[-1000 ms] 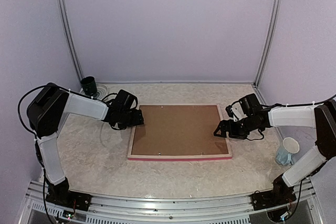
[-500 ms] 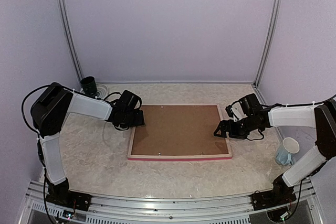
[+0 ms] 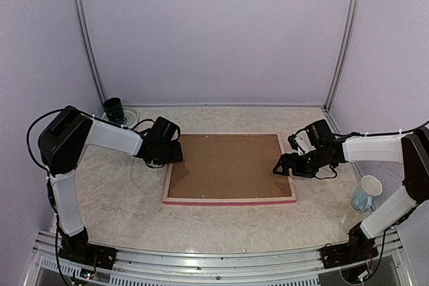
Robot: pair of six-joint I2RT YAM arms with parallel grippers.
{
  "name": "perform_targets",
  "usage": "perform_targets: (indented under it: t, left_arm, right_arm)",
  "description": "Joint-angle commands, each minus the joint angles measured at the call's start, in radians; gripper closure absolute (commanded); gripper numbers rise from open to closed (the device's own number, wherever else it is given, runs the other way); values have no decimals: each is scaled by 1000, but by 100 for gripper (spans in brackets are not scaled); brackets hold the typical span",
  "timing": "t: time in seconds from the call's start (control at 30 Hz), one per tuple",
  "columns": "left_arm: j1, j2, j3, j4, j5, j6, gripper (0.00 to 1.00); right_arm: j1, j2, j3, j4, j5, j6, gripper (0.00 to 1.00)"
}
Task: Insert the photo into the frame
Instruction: Press the fastener onto the backboard.
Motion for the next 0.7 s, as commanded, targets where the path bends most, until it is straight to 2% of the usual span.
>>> perform_targets:
  t: [0.0, 0.3, 0.4, 0.6, 0.67]
  left_arm:
    - [-1, -1, -43, -60, 26, -8, 49]
    - [10, -27, -65, -50, 43, -2, 55]
    - [14, -37, -73, -43, 48, -2, 59]
    - [18, -51, -83, -38, 52, 0, 61]
    - [22, -53, -86, -38, 53, 0, 65]
  right_arm:
    - [10, -21, 6, -2, 7, -12, 4]
    - [10, -21, 12, -5, 6, -10, 4]
    - [9, -23, 9, -3, 2, -7, 4]
    - [9, -30, 5, -4, 2, -6, 4]
    - [9, -32, 4, -2, 2, -4, 4]
